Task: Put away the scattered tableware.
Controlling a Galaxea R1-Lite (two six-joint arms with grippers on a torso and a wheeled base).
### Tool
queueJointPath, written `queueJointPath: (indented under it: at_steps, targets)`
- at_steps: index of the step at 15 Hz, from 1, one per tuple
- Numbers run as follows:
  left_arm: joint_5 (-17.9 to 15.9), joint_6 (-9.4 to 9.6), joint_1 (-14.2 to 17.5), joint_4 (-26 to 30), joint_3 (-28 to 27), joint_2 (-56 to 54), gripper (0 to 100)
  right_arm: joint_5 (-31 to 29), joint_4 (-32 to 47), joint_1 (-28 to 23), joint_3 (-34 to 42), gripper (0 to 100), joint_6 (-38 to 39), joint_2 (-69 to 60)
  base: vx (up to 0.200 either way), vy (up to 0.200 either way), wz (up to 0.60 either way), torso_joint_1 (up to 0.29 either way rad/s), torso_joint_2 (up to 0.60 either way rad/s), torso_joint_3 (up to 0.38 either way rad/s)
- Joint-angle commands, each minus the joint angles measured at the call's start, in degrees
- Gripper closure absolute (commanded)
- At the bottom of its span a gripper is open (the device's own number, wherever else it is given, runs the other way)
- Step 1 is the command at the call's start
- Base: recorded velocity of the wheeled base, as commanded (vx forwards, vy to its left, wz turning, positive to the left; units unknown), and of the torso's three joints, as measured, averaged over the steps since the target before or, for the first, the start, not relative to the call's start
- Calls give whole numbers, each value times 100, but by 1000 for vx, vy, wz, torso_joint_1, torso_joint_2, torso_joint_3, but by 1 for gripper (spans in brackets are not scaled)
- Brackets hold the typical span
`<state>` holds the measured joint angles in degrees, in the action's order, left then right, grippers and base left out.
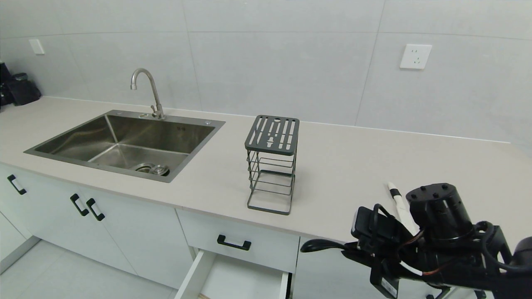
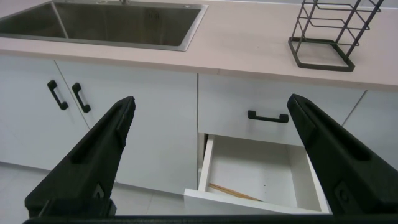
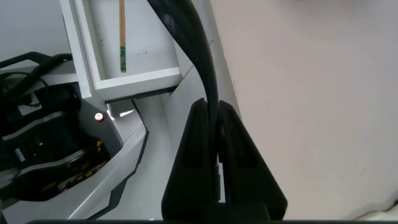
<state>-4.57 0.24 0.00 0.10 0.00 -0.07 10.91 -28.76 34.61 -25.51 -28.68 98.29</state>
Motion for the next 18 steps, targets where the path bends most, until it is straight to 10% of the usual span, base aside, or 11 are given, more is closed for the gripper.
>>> queueJointPath:
  at_steps: [1, 18]
  targets:
    - [0, 2, 0, -1, 0, 7, 0, -28, -16, 380, -24, 100, 188, 164, 0, 0, 0, 0, 0, 0]
    - [0, 2, 0, -1, 0, 7, 0, 25, -385, 1795, -1984, 100, 1831, 1509, 0, 0, 0, 0, 0, 0]
